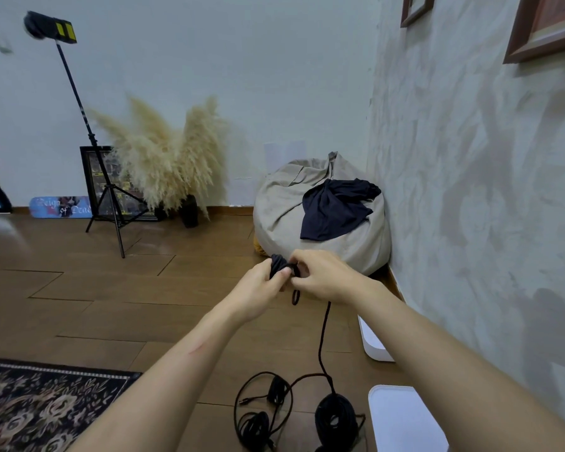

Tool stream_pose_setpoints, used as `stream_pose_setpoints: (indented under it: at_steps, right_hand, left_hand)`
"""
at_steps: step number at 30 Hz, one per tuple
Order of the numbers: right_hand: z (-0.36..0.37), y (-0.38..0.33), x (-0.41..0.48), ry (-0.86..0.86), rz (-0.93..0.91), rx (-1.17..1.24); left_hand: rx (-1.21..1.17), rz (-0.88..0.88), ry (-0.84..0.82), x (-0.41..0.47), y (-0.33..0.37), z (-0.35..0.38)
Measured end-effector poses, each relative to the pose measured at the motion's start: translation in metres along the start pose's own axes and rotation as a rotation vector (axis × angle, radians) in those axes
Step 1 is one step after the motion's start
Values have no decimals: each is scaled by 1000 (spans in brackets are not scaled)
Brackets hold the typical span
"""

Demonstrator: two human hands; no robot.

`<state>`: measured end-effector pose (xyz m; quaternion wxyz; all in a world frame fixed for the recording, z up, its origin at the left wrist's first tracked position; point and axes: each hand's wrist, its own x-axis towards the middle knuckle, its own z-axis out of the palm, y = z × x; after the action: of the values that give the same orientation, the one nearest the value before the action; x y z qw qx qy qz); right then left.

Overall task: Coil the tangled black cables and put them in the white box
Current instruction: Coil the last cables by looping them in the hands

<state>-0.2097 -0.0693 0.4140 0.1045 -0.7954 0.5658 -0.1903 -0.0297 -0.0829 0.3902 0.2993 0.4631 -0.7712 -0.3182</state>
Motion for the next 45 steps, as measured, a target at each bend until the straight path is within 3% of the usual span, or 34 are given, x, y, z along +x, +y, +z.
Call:
stream_pose_setpoints:
  at_steps: [4,8,14,18,24,32,41,45]
  right_hand:
    - [-2,5,3,57,-3,74]
    - [-6,4,5,3,93,204]
    - [-11,9,10,69,80,66]
    - [-13,9,8,35,53,117]
    - [-11,8,10,138,62,117]
    - [-13,25,10,169,139,167]
    - [-17,41,9,154,163,-230]
    - [-10,34,8,266,154,-198]
  left_hand:
    - [-25,17,19,-1,5,-5]
    - [-29,17,39,-2,8,-9]
    - [19,0,76,1,8,-5]
    - [40,10,81,4,8,-2]
    - [14,34,73,3,13,-1]
    - [-35,-49,97,3,7,-11]
    - [-19,-42,61,-3,9,-8]
    - [-39,-16,56,-4,13,-5]
